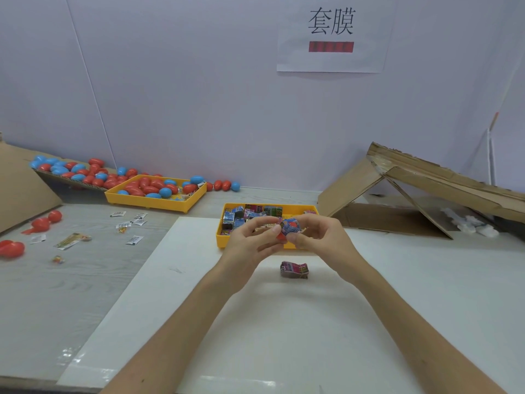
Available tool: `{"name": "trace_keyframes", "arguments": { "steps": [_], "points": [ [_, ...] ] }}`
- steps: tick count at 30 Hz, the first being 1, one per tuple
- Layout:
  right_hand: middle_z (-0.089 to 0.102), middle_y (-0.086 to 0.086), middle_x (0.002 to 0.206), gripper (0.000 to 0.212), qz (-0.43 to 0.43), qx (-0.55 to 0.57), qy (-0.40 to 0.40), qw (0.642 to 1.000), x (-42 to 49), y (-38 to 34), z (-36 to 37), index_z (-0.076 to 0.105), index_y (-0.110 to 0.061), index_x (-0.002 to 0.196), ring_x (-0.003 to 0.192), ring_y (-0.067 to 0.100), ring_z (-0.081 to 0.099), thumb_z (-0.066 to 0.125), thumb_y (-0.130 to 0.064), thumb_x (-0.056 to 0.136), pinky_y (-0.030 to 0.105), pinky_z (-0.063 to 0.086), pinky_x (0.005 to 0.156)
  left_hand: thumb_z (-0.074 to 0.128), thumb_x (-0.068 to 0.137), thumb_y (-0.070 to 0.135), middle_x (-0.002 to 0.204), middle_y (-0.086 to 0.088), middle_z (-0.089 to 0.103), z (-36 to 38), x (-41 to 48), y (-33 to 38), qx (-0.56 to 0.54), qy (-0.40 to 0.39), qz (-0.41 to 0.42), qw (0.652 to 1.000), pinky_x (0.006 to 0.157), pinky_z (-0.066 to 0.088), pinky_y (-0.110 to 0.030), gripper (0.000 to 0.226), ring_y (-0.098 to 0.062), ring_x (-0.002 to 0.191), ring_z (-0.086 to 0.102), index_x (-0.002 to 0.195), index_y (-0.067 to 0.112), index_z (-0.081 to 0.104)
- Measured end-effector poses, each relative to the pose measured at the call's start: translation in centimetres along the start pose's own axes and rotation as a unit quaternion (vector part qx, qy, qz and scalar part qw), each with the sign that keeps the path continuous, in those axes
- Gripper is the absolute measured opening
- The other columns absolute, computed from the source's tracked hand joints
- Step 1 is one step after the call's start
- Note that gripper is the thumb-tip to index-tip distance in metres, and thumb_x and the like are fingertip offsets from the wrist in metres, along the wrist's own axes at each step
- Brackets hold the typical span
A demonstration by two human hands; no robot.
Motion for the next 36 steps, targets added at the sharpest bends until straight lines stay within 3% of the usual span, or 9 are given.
{"name": "trace_keyframes", "arguments": {
  "steps": [6, 9, 16, 22, 25, 28, 31, 36],
  "points": [
    [0.073, -0.004, 0.093, 0.021, -0.011, -0.028, 0.013, 0.999, 0.2, 0.1, -0.1, 0.077, -0.026, 0.105, 0.073, 0.013, 0.058, 0.080, -0.027, 0.084, 0.031, 0.050, 0.072, 0.077, 0.078, 0.017, 0.110, -0.016, 0.075, 0.1, 0.0, -0.1, -0.030, -0.009, -0.013, 0.999, 0.079, 0.060, -0.027, 0.035, -0.029, 0.104, 0.073, 0.111, 0.006, 0.071],
    [0.071, -0.009, 0.088, 0.021, -0.022, -0.030, 0.013, 0.999, 0.2, 0.1, 0.0, 0.077, -0.026, 0.106, 0.069, 0.008, 0.055, 0.079, -0.028, 0.085, 0.024, 0.046, 0.068, 0.077, 0.080, 0.017, 0.115, -0.018, 0.074, 0.0, 0.1, -0.2, -0.047, -0.013, -0.018, 0.999, 0.081, 0.060, -0.028, 0.043, -0.030, 0.107, 0.072, 0.120, 0.006, 0.067],
    [0.071, -0.009, 0.086, 0.032, -0.025, -0.036, 0.023, 0.999, 0.2, -0.1, 0.1, 0.077, -0.024, 0.108, 0.067, 0.005, 0.055, 0.076, -0.040, 0.080, 0.021, 0.045, 0.066, 0.071, 0.088, 0.014, 0.122, -0.017, 0.071, 0.0, 0.1, -0.3, -0.075, -0.047, -0.039, 0.995, 0.085, 0.059, -0.027, 0.048, -0.029, 0.113, 0.070, 0.132, 0.002, 0.057],
    [0.073, -0.005, 0.090, 0.030, -0.032, -0.057, 0.035, 0.997, 0.1, -0.2, 0.0, 0.077, -0.026, 0.108, 0.068, 0.007, 0.055, 0.078, -0.039, 0.081, 0.023, 0.046, 0.065, 0.064, 0.094, 0.009, 0.131, -0.018, 0.066, 0.2, 0.0, -0.4, -0.087, -0.067, -0.054, 0.992, 0.088, 0.058, -0.028, 0.043, -0.029, 0.120, 0.066, 0.136, 0.003, 0.056],
    [0.069, -0.011, 0.088, 0.025, -0.058, -0.112, 0.063, 0.990, -0.1, -0.2, 0.1, 0.076, -0.025, 0.107, 0.070, 0.011, 0.057, 0.082, -0.027, 0.082, 0.024, 0.045, 0.064, 0.065, 0.096, 0.021, 0.131, -0.015, 0.067, 0.5, -0.3, -0.2, -0.083, -0.086, -0.068, 0.991, 0.090, 0.058, -0.031, 0.031, -0.028, 0.122, 0.065, 0.126, 0.013, 0.069],
    [0.063, -0.019, 0.087, 0.027, -0.113, -0.171, 0.070, 0.976, -0.4, -0.7, 0.6, 0.075, -0.022, 0.108, 0.069, 0.009, 0.057, 0.083, -0.021, 0.082, 0.020, 0.046, 0.060, 0.072, 0.092, 0.033, 0.126, -0.008, 0.071, 0.6, -0.4, -0.1, -0.011, -0.061, -0.068, 0.996, 0.086, 0.059, -0.030, 0.025, -0.023, 0.116, 0.068, 0.115, 0.024, 0.076],
    [0.060, -0.021, 0.088, 0.028, -0.135, -0.188, 0.066, 0.971, -0.5, -1.1, 0.9, 0.074, -0.020, 0.110, 0.068, 0.010, 0.056, 0.082, -0.021, 0.083, 0.020, 0.047, 0.058, 0.072, 0.091, 0.024, 0.125, -0.012, 0.071, 0.3, -0.1, -0.3, -0.007, -0.032, -0.063, 0.997, 0.089, 0.059, -0.030, 0.041, -0.025, 0.115, 0.069, 0.130, 0.014, 0.064],
    [0.060, -0.017, 0.087, 0.028, -0.142, -0.203, 0.067, 0.967, -0.6, -1.3, 0.7, 0.075, -0.020, 0.110, 0.065, 0.014, 0.055, 0.081, -0.021, 0.083, 0.024, 0.047, 0.058, 0.067, 0.096, 0.019, 0.131, -0.019, 0.066, 0.5, -0.2, -0.3, -0.025, -0.035, -0.059, 0.997, 0.101, 0.055, -0.036, 0.043, -0.032, 0.122, 0.064, 0.135, 0.004, 0.057]
  ]
}}
Point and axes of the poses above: each hand's wrist, its own x-axis towards the middle knuckle, its own z-axis out of the palm, y = z × x, the point moved 4 cm from there along x, towards the middle knuckle
